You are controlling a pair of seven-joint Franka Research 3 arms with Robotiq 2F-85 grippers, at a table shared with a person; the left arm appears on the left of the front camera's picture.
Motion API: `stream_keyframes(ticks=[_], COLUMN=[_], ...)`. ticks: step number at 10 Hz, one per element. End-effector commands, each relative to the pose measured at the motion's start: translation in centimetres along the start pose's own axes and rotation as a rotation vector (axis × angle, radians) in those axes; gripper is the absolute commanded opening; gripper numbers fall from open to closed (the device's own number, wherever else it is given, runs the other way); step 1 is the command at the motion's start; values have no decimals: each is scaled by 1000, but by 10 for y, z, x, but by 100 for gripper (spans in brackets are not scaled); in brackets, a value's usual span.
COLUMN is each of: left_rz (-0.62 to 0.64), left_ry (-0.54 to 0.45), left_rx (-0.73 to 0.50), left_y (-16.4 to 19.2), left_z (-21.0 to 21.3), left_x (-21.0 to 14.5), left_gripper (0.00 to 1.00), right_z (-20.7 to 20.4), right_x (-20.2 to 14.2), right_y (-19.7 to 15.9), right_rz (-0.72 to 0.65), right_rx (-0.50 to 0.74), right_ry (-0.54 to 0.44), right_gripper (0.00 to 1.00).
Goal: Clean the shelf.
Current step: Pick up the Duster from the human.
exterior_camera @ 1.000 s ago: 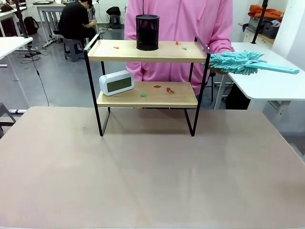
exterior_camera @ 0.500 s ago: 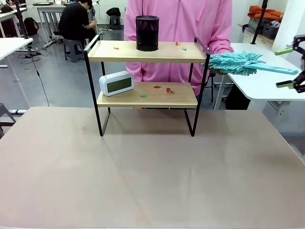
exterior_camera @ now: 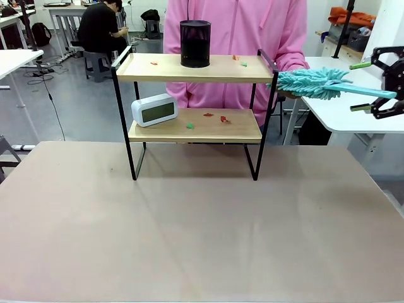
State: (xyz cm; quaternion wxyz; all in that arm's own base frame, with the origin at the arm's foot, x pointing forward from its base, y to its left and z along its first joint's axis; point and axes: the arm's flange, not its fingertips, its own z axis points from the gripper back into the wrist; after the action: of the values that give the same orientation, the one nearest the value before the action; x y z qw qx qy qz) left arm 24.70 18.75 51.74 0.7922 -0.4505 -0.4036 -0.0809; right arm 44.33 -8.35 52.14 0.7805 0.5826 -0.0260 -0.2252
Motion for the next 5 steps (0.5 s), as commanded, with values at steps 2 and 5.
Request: stream_keyframes(ticks=[2,5], left_rz=[-25,-25], left_ry=[-13,-13], left_rx=[-14,-14], left_y=[0,0], left_z=[-1,-1], left_x=[2,2], left_gripper=[100,100], right_z=[1,-2], right_x=[3,2], right_y=[6,3], right_rz=[-14,-13], right_rx=[72,77], right_ry=[36,72], right_gripper=[100,100])
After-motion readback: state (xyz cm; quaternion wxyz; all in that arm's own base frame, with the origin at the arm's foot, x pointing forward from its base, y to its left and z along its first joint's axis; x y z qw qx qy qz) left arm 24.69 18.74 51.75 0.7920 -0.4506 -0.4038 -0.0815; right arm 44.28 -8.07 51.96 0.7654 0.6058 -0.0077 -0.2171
